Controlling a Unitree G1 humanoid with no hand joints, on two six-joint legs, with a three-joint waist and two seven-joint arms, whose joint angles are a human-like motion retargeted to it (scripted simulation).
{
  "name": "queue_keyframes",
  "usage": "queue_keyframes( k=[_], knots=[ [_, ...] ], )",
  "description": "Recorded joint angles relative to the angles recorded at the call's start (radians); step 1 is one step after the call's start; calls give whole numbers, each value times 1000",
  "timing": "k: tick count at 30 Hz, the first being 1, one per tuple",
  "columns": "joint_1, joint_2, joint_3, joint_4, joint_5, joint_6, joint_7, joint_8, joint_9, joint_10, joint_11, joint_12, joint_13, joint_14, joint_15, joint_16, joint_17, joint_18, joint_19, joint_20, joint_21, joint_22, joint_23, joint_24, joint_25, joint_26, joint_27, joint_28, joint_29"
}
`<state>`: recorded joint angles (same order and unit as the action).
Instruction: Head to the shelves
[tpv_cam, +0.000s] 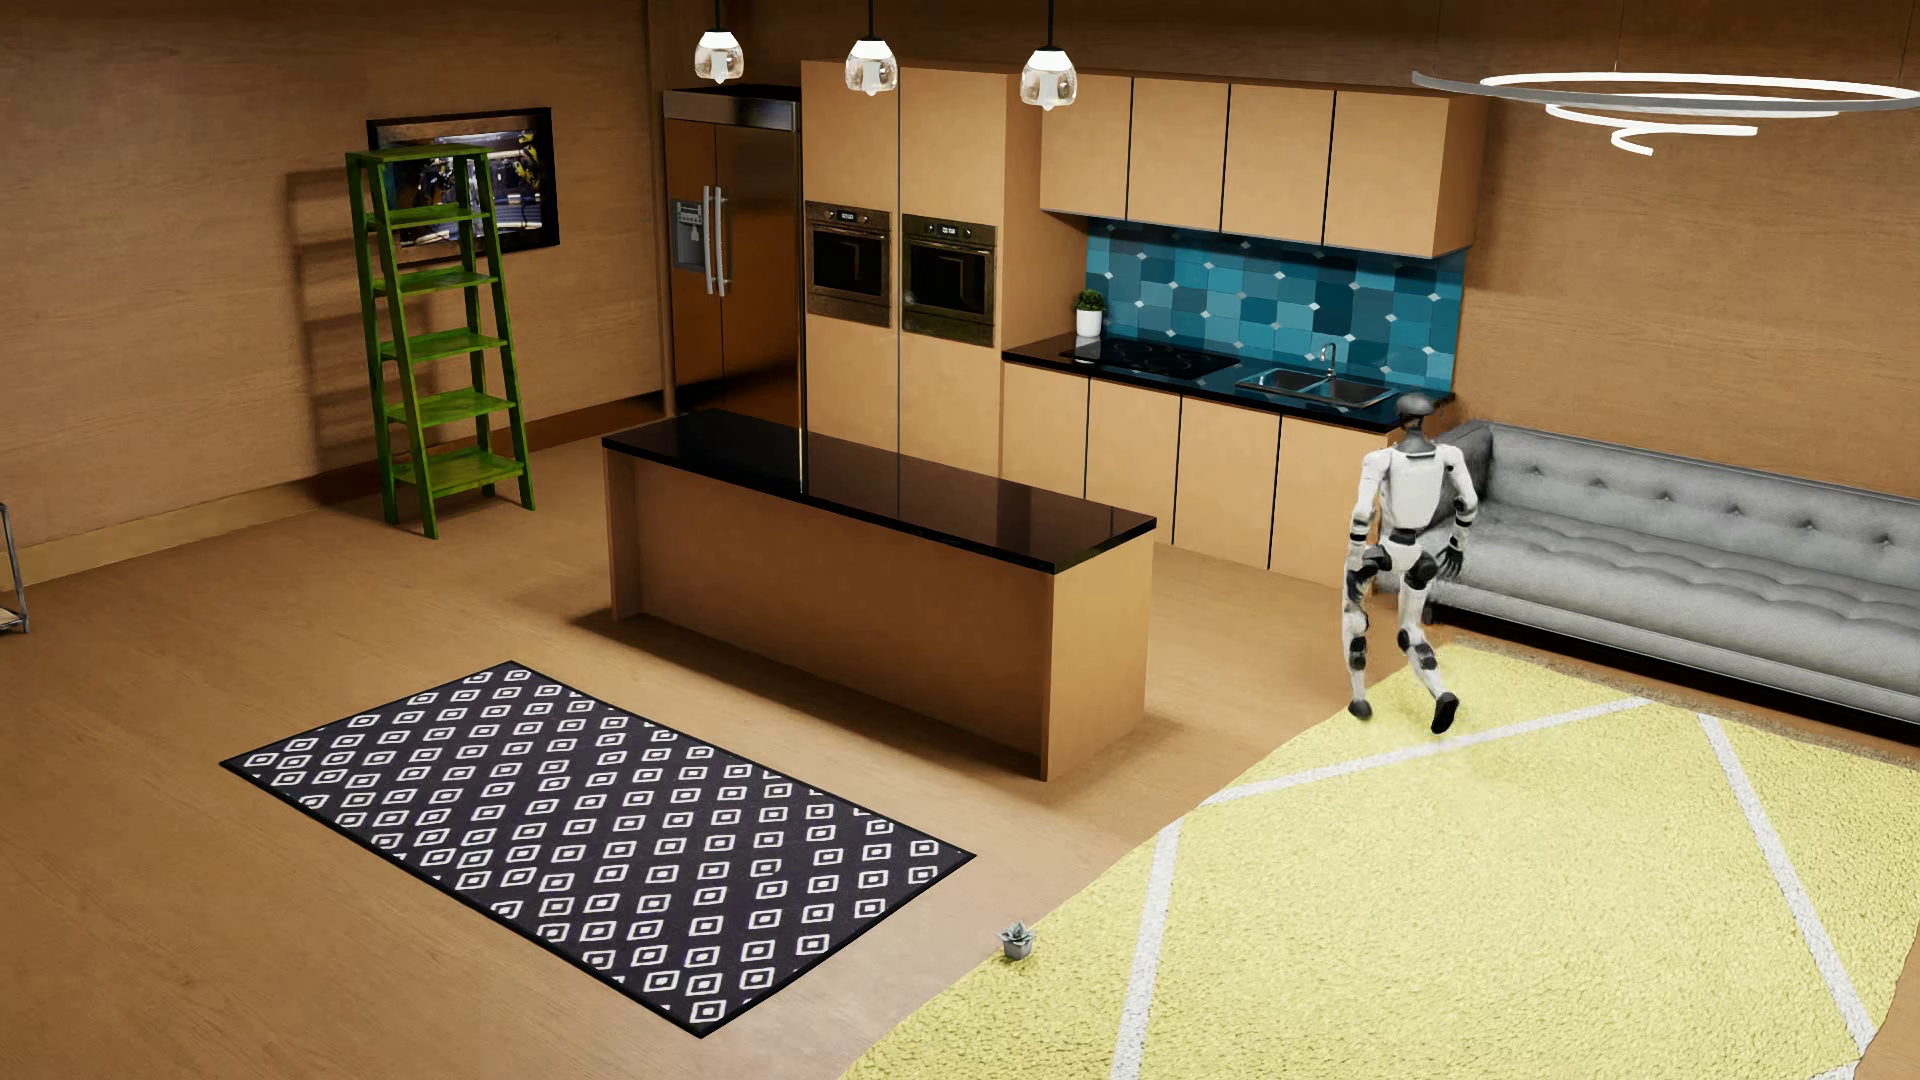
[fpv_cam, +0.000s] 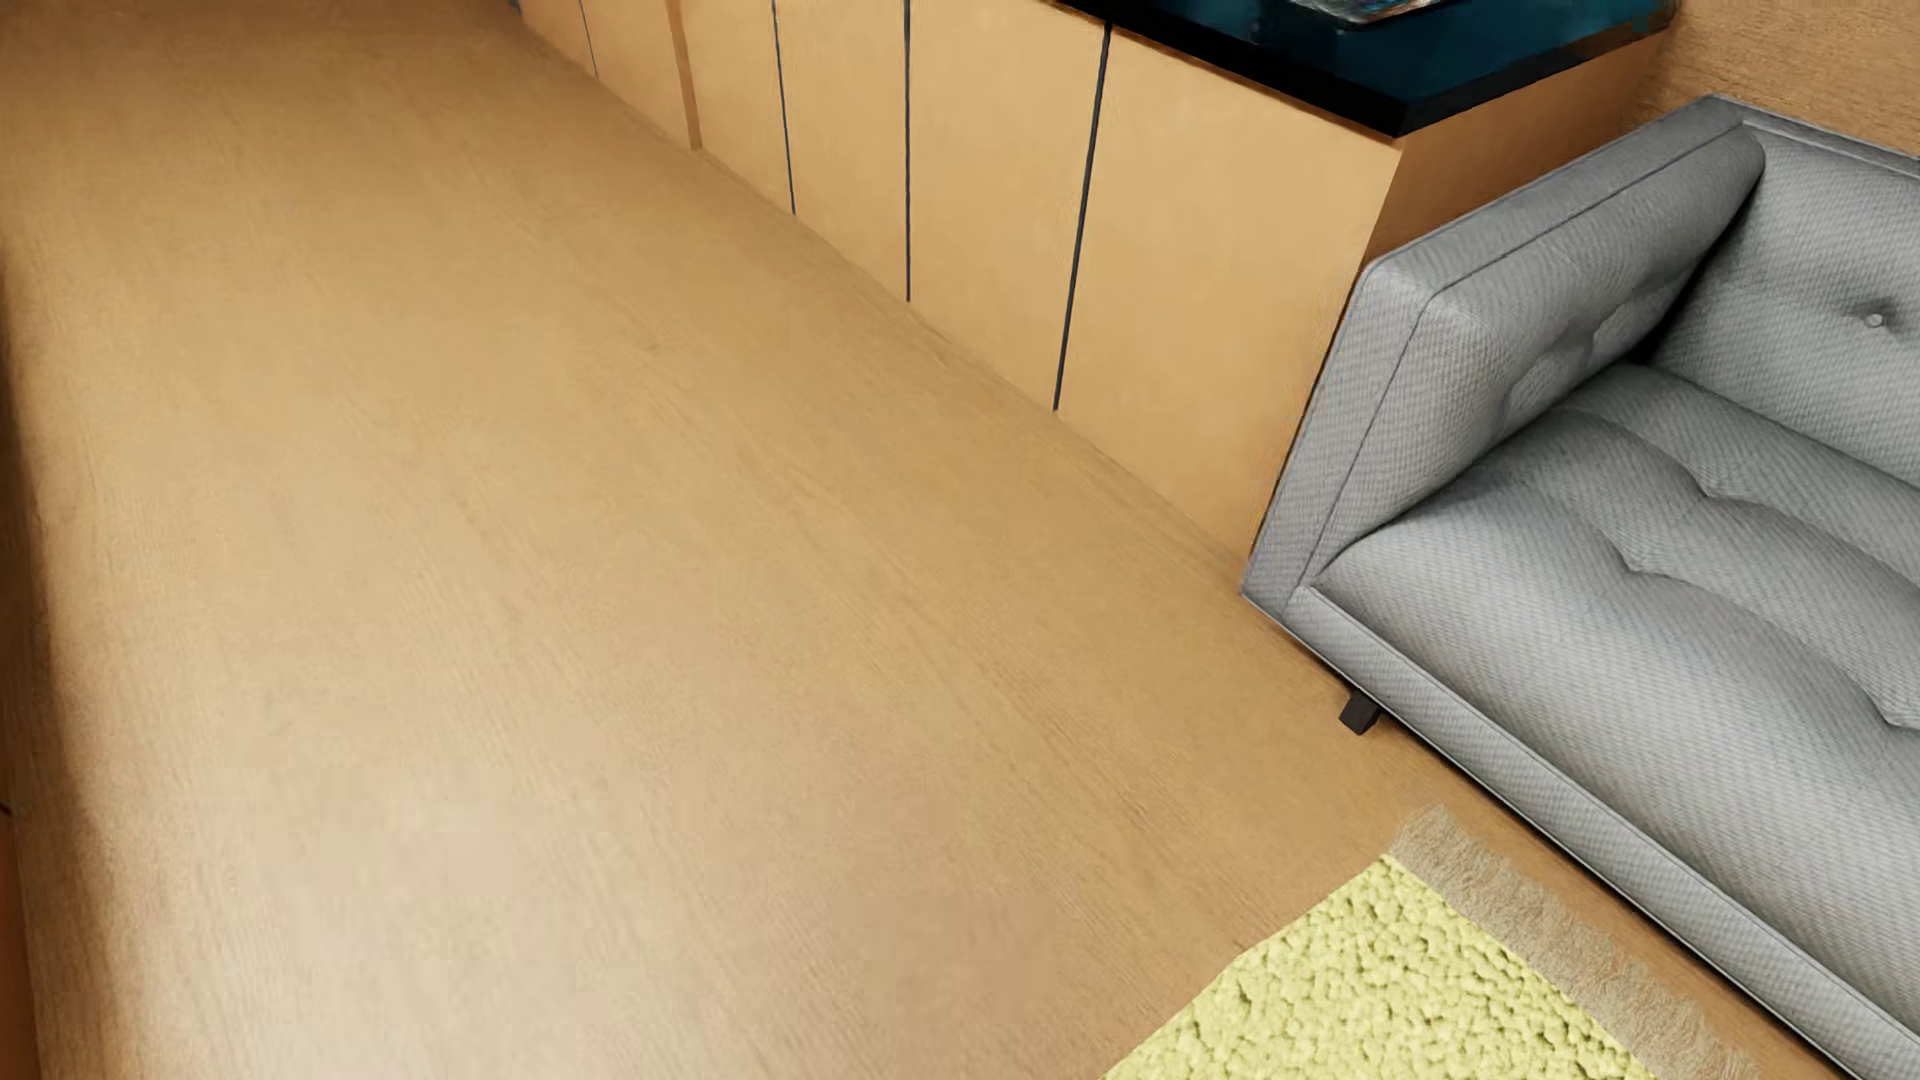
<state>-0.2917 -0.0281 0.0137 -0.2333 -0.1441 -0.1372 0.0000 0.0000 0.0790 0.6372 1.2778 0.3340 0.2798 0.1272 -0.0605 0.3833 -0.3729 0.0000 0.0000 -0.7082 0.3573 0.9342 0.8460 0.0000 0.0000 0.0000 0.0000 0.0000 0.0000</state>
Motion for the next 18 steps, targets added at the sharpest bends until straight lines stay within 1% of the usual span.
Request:
queue_keyframes(
  k=[1,2,3,4,5,6,7,8,9,10,11,12,13,14,15,16,17,18],
  knots=[
    [111,-98,-29,2,7,0,0,0,24,-46,55,-16,-6,-74,-107,1,7,0,0,1,35,-9,24,0,0,0,0,0,0],
    [193,-181,-89,15,22,19,0,0,27,-78,-6,-51,0,-132,-163,-2,12,0,0,8,84,20,50,0,0,0,0,0,0],
    [282,-224,-148,23,30,30,0,0,39,-101,-159,-75,17,-197,-185,11,10,0,0,2,93,-6,53,0,0,0,0,0,0],
    [356,-287,-190,34,38,47,0,0,33,-148,-320,-96,40,-278,-183,19,7,0,0,32,84,-35,54,0,0,0,0,0,0],
    [421,-321,-215,41,33,61,0,0,27,-177,-522,-119,63,-351,-139,20,-5,0,0,65,85,-58,46,0,0,0,0,0,0],
    [461,-362,-249,54,41,82,0,0,9,-201,-711,-148,79,-415,-101,21,-7,0,0,102,55,-82,48,0,0,0,0,0,0],
    [514,-402,-272,70,30,93,0,0,-4,-211,-778,-154,92,-460,-74,29,-9,0,0,147,39,-122,53,0,0,0,0,0,0],
    [537,-441,-304,69,-5,113,0,0,-24,-195,-759,-187,113,-496,-78,39,-12,0,0,125,37,-113,59,0,0,0,0,0,0],
    [597,-442,-345,82,4,134,0,0,-13,-147,-672,-168,124,-506,-16,32,-27,0,0,149,52,-142,71,0,0,0,0,0,0],
    [578,-484,-364,109,32,169,0,0,-22,-17,-547,-170,138,-388,29,30,-15,0,0,243,-5,-184,82,0,0,0,0,0,0],
    [532,-443,-374,125,44,204,0,0,-11,197,-472,-160,122,-149,-2,-2,-21,0,0,179,37,-126,129,0,0,0,0,0,0],
    [443,-410,-336,130,47,207,0,0,-3,417,-430,-162,107,22,-56,-10,-13,0,0,158,43,-114,159,0,0,0,0,0,0],
    [340,-351,-291,154,50,213,0,0,6,560,-434,-169,93,88,-93,-18,1,0,0,111,49,-104,173,0,0,0,0,0,0],
    [241,-264,-247,141,18,186,0,0,14,607,-471,-157,88,95,-104,-23,17,0,0,82,55,-106,165,0,0,0,0,0,0],
    [123,-171,-202,151,8,181,0,0,17,589,-524,-159,82,83,-121,-57,24,0,0,89,60,-29,147,0,0,0,0,0,0],
    [25,-81,-139,133,-14,149,0,0,15,469,-584,-120,90,116,-161,-50,21,0,0,96,86,-70,86,0,0,0,0,0,0],
    [-67,12,-90,140,-25,130,0,0,11,352,-637,-104,93,151,-198,-57,22,0,0,62,79,-30,47,0,0,0,0,0,0],
    [-139,95,-21,152,-35,114,0,0,8,227,-677,-71,97,162,-226,-46,12,0,0,54,86,-37,-10,0,0,0,0,0,0]
  ],
)
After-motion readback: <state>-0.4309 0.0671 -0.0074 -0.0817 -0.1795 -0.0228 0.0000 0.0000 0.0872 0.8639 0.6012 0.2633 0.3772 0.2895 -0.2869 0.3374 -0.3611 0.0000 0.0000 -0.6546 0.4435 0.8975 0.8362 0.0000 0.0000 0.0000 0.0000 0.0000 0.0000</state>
